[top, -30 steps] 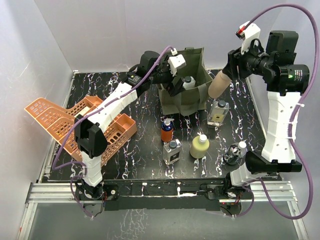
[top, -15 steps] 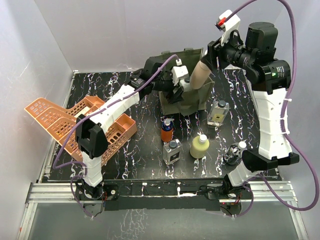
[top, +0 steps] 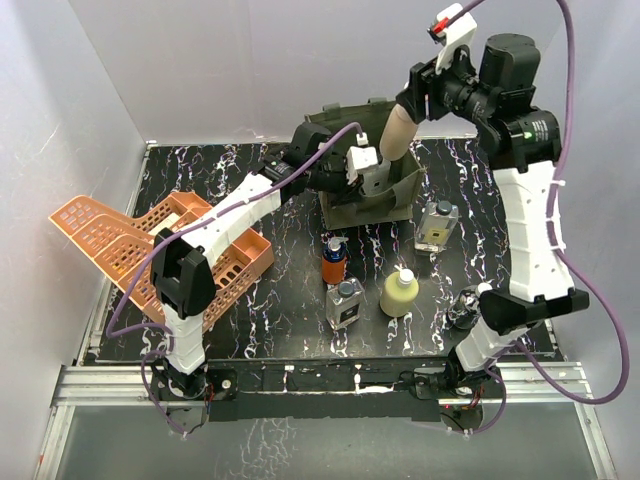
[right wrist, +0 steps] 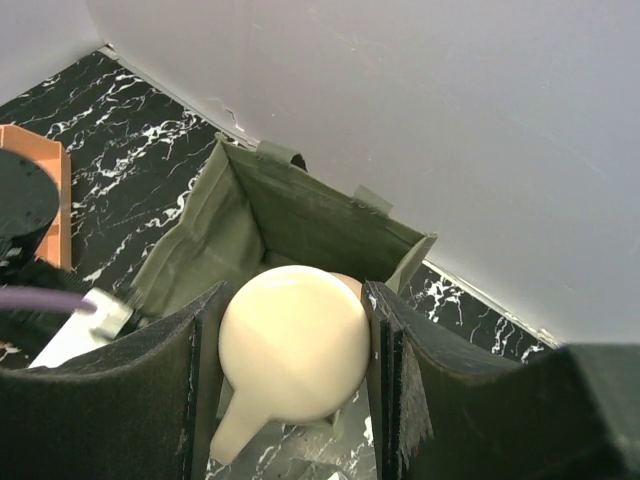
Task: Place the personal care products into the canvas bag
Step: Place the care product in the canvas bag, then pick up the care product from the center of the board, then place the care product in the canvas bag.
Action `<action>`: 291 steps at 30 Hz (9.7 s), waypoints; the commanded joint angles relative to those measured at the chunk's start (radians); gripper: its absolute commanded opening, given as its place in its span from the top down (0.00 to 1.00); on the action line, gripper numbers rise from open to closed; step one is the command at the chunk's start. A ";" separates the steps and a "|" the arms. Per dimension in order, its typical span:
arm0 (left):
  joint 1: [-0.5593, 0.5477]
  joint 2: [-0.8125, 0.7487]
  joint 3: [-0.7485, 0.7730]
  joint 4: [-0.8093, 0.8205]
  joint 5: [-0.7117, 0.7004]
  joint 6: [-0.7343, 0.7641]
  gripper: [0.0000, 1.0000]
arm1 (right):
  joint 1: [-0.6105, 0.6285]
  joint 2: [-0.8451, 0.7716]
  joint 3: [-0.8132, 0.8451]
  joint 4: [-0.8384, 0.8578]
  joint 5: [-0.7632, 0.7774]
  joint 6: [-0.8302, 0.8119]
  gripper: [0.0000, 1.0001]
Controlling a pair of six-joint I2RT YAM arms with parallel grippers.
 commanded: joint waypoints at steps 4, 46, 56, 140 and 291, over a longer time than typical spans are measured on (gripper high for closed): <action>-0.006 -0.087 -0.042 -0.004 0.130 0.147 0.90 | 0.028 0.066 0.010 0.302 -0.012 0.039 0.92; -0.003 -0.169 -0.185 0.043 0.090 0.143 1.00 | 0.116 0.370 -0.076 0.483 -0.117 -0.011 0.92; -0.003 -0.162 -0.172 0.039 0.075 0.149 1.00 | 0.119 0.407 -0.171 0.549 -0.094 -0.099 0.92; 0.004 -0.178 -0.260 0.274 0.060 -0.047 1.00 | -0.017 -0.422 -0.788 -0.406 -0.115 -0.486 0.17; 0.020 -0.262 -0.291 0.278 0.172 0.046 1.00 | 0.168 0.274 -0.569 0.599 -0.078 -0.030 0.92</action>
